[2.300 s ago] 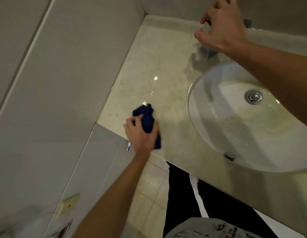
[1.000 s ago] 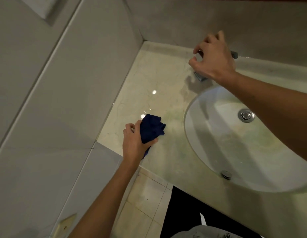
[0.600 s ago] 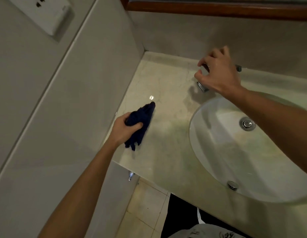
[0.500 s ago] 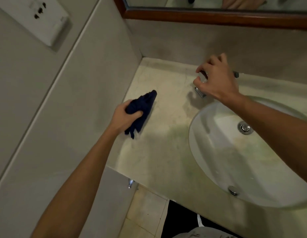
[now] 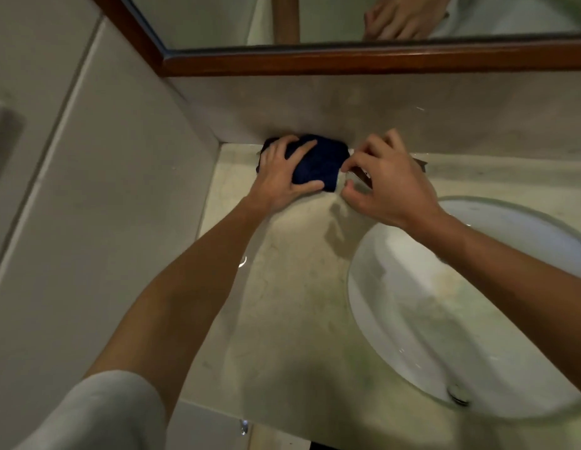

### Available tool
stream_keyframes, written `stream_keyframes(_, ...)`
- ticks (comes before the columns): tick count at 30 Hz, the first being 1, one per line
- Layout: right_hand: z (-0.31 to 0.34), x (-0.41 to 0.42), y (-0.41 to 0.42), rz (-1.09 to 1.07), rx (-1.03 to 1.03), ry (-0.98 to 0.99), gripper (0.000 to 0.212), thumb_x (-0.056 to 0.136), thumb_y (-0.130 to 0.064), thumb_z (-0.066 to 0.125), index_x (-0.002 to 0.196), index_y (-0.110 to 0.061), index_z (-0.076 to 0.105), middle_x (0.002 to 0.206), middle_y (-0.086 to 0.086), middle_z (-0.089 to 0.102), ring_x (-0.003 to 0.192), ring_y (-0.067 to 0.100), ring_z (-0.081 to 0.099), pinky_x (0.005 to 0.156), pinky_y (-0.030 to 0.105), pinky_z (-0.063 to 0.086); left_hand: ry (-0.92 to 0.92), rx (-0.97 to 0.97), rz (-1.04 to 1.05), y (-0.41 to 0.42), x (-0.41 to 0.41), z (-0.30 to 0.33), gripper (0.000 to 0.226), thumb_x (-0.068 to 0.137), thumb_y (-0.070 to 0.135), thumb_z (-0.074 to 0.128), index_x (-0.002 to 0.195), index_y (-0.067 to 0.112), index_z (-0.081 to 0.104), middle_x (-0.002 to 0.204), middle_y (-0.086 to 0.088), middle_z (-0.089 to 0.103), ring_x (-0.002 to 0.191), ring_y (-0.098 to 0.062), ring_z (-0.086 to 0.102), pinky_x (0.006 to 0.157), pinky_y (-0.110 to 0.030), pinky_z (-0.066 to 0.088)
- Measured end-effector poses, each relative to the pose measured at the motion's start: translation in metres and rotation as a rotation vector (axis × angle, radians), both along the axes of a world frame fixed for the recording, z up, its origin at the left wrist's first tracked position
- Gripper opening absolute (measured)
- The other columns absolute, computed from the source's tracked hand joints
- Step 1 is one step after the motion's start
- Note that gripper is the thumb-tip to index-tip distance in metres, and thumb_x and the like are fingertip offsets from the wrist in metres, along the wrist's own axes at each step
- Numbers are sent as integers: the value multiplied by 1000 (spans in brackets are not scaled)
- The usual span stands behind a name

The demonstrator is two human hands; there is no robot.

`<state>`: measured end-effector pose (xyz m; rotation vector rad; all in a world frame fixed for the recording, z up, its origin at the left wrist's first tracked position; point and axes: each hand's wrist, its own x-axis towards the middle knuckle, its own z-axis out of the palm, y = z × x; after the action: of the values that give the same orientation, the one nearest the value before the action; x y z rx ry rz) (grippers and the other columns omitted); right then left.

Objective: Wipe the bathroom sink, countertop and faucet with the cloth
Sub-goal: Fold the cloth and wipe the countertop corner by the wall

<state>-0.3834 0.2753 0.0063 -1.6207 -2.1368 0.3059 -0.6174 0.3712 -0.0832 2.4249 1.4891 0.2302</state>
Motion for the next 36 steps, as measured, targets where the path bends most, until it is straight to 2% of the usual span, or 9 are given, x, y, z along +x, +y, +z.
stream_keyframes(4, -4, 1, 1, 13, 35, 14, 34, 88, -35, 60, 108, -12, 75, 103, 5, 63, 106, 28, 48, 74, 28, 36, -3, 3, 42, 7, 7, -5, 64, 98, 66, 36, 154, 37, 42, 151, -7, 42, 140, -30, 33, 117, -45, 22)
stream_keyframes(9, -3, 1, 0, 18, 25, 11, 40, 88, -39, 55, 111, -12, 74, 105, 5, 62, 110, 29, 47, 70, 31, 40, 22, 28, 77, 4, 14, -6, 55, 92, 51, 55, 143, 32, 54, 138, -4, 53, 129, -32, 44, 106, -46, 32)
stream_keyframes(12, -1, 0, 0, -1, 1, 1, 42, 88, -39, 54, 115, -13, 73, 109, 3, 61, 115, 27, 45, 74, 32, 41, 29, 17, 92, -12, 13, -1, 56, 88, 49, 57, 141, 32, 56, 131, -2, 55, 122, -29, 47, 99, -41, 32)
stream_keyframes(17, 0, 1, -2, 6, -1, 7, 41, 88, -38, 56, 115, -12, 72, 109, 4, 60, 117, 27, 44, 79, 35, 46, 10, 32, 188, -63, 8, -1, 58, 84, 53, 54, 138, 32, 57, 127, 3, 55, 118, -25, 46, 95, -36, 28)
stream_keyframes(21, 4, 1, -5, 17, -1, -10, 42, 87, -39, 55, 115, -13, 72, 110, 4, 59, 117, 29, 45, 84, 40, 50, 44, -26, 338, -107, 28, 0, 69, 82, 70, 54, 139, 32, 54, 129, 5, 55, 117, -25, 46, 94, -43, 37)
stream_keyframes(24, 8, 1, -8, 25, -9, -10, 43, 87, -39, 56, 116, -12, 71, 112, 6, 60, 119, 30, 45, 89, 43, 51, 117, -47, 435, -132, 55, 5, 84, 73, 82, 57, 137, 28, 51, 128, 3, 57, 111, -27, 49, 86, -45, 43)
stream_keyframes(28, 11, 0, -10, 31, -21, -37, 45, 87, -40, 56, 118, -11, 70, 117, 8, 60, 121, 32, 44, 91, 44, 51, 102, -61, 539, -162, 92, 12, 71, 76, 57, 74, 131, 16, 54, 119, -5, 61, 104, -30, 58, 75, -41, 44)
stream_keyframes(32, 13, -1, -11, 31, -36, -39, 45, 90, -43, 55, 121, -13, 69, 121, 8, 59, 124, 31, 43, 96, 43, 50, 92, -108, 596, -199, 127, 18, 74, 76, 53, 80, 134, 14, 54, 116, -7, 62, 98, -29, 61, 68, -35, 39)
stream_keyframes(36, 13, 0, -11, 28, -49, -39, 46, 90, -44, 54, 121, -14, 69, 120, 7, 59, 124, 32, 42, 99, 44, 49, -99, -277, 584, -237, 153, 32, 53, 80, 49, 77, 118, 16, 61, 109, -5, 67, 92, -27, 66, 69, -35, 48)
